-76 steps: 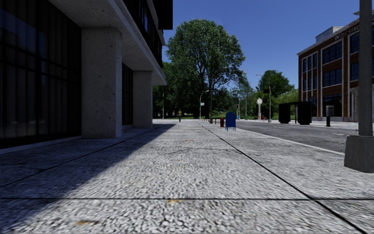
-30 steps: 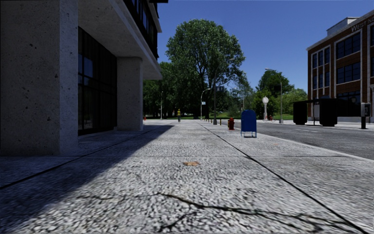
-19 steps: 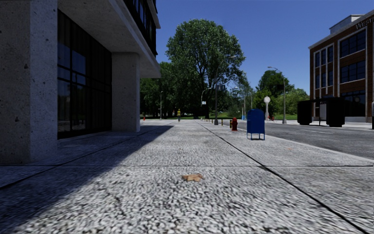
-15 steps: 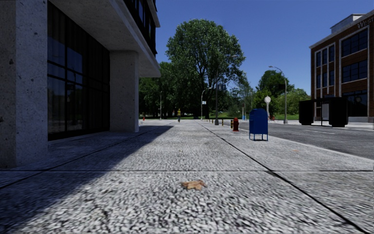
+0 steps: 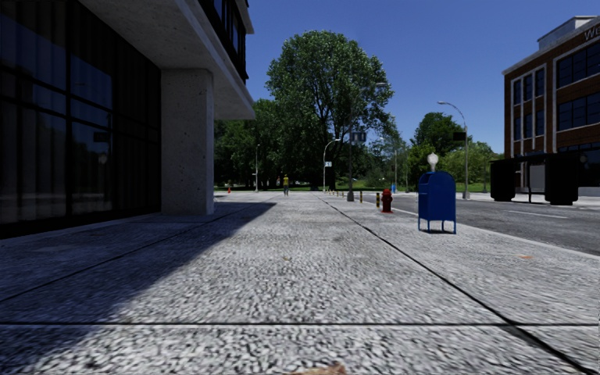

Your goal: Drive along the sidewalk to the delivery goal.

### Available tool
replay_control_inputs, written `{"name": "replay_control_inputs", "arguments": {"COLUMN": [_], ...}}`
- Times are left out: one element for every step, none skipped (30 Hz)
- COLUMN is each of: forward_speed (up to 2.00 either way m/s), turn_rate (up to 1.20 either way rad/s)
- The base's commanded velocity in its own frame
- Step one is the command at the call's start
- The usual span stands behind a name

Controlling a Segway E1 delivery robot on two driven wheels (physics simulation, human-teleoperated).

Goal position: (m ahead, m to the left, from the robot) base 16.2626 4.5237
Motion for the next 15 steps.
{"name": "replay_control_inputs", "arguments": {"forward_speed": [2.00, 2.00, 2.00, 2.00, 2.00, 2.00, 2.00, 2.00, 2.00, 2.00, 2.00, 2.00, 2.00, 2.00, 2.00], "turn_rate": [0.00, 0.00, 0.00, 0.00, 0.00, 0.00, 0.00, 0.00, 0.00, 0.00, 0.00, 0.00, 0.00, 0.00, 0.00]}}
